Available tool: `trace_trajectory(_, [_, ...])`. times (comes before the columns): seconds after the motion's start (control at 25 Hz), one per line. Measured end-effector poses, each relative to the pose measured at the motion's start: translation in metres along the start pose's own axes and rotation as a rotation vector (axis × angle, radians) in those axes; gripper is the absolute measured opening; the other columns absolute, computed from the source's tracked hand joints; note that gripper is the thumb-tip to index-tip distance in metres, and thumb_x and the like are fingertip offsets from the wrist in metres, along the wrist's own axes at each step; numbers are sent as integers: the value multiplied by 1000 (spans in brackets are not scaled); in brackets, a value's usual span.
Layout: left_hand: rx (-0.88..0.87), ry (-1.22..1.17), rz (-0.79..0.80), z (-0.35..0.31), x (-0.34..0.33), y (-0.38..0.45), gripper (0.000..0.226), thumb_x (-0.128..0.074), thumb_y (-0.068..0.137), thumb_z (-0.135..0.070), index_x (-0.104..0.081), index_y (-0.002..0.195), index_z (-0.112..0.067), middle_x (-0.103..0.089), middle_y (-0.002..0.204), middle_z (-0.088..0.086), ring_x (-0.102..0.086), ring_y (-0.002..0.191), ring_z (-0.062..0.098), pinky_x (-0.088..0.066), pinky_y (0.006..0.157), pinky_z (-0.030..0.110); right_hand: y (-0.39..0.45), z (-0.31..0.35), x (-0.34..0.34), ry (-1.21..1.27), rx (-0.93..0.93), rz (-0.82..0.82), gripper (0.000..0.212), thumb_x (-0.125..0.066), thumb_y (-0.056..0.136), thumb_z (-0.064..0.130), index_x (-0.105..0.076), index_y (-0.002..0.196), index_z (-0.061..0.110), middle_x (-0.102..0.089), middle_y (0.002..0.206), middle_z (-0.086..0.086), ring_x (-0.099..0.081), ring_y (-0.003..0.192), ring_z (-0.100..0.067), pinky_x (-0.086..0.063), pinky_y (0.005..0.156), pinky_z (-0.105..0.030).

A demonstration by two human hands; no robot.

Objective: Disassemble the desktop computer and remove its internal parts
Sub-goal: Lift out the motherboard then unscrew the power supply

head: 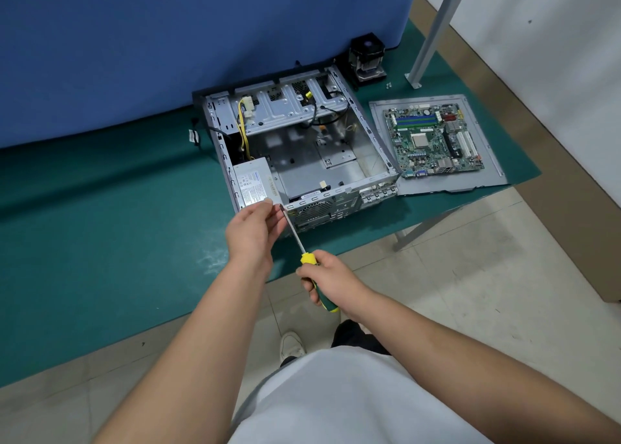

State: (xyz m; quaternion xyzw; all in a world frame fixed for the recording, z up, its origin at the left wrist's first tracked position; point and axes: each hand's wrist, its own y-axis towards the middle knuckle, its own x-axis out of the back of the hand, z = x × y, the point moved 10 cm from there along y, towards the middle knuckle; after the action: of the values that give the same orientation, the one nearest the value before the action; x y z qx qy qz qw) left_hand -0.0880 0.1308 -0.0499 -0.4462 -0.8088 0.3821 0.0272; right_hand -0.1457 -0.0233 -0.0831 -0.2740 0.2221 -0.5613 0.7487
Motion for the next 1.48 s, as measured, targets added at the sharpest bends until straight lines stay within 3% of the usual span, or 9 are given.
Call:
trace_trajectory(0.12, [-148, 209, 81, -26, 5, -10, 2, -70, 95, -4, -69, 96, -2, -76, 76, 6, -75, 74, 19, -63, 72, 28, 5, 29, 6, 22, 59, -86, 15, -63, 93, 14, -52, 84, 17, -56, 61, 1, -50, 43, -15, -44, 47, -25])
trace_trajectory(0.24, [-355, 525, 125, -46, 3, -18, 4, -76, 91, -9, -72, 90, -8, -75, 74, 6, -73, 69, 14, -61, 69, 28, 11, 72, 19, 80, 164, -185, 17, -68, 96, 24, -58, 85, 17, -63, 72, -1, -53, 45, -14, -47, 50, -27])
trace_trajectory(0.36, [-525, 744, 156, -59, -8, -23, 8, -82, 86, -16, -74, 86, -17, -75, 76, -1, -70, 72, 13, -58, 67, 28, 19, 105, 25, 78, 220, -146, 15, -68, 96, 32, -65, 96, 16, -71, 87, -5, -53, 49, -15, -46, 50, -29])
trace_trajectory(0.48, [-657, 860, 199, -70, -29, -21, 12, -83, 85, -19, -73, 83, -25, -72, 76, -14, -67, 72, 2, -52, 64, 15, 33, 125, 25, -2, 233, -49, 17, -69, 95, 32, -72, 102, 17, -75, 95, -8, -54, 49, -15, -46, 47, -28])
trace_trajectory(0.88, [-822, 1282, 357, -84, -136, 35, 32, -82, 85, -31, -56, 74, -46, -64, 74, -19, -63, 77, 4, -48, 62, 17, 106, 169, 88, -30, 109, 107, 23, -79, 83, 25, -71, 95, 7, -77, 91, -10, -52, 47, -15, -45, 46, -26])
trace_trajectory(1.04, [-816, 1294, 413, -83, -188, 59, 18, -83, 84, -34, -65, 80, -32, -64, 76, -15, -63, 75, 7, -52, 67, 27, 134, 184, 125, 48, 37, 107, 6, -78, 80, 21, -73, 83, 18, -75, 86, -10, -50, 46, -16, -42, 46, -24])
trace_trajectory(1.2, [-988, 1480, 531, -85, -250, 80, 17, -70, 92, -39, -70, 103, -25, -66, 97, -12, -62, 89, 10, -56, 73, 37, 165, 213, 171, 29, 68, 39, 5, -78, 83, 18, -74, 84, 19, -76, 86, -8, -52, 47, -14, -43, 47, -25])
trace_trajectory(1.32, [-1149, 1592, 462, -103, -286, 118, 28, -62, 98, -34, -67, 122, -23, -66, 126, -4, -60, 116, 19, -54, 95, 46, 189, 248, 238, 27, 158, -80, 4, -79, 84, 23, -77, 87, 23, -78, 90, -5, -56, 52, -11, -49, 50, -27])
trace_trajectory(1.48, [-914, 1735, 172, -121, -295, 206, 52, -46, 103, -53, -41, 153, -37, -28, 167, -7, -19, 156, 21, -18, 126, 52, 232, 263, 331, -17, 130, -298, 7, -76, 83, 12, -77, 86, 18, -78, 91, -4, -56, 53, -11, -51, 51, -28])
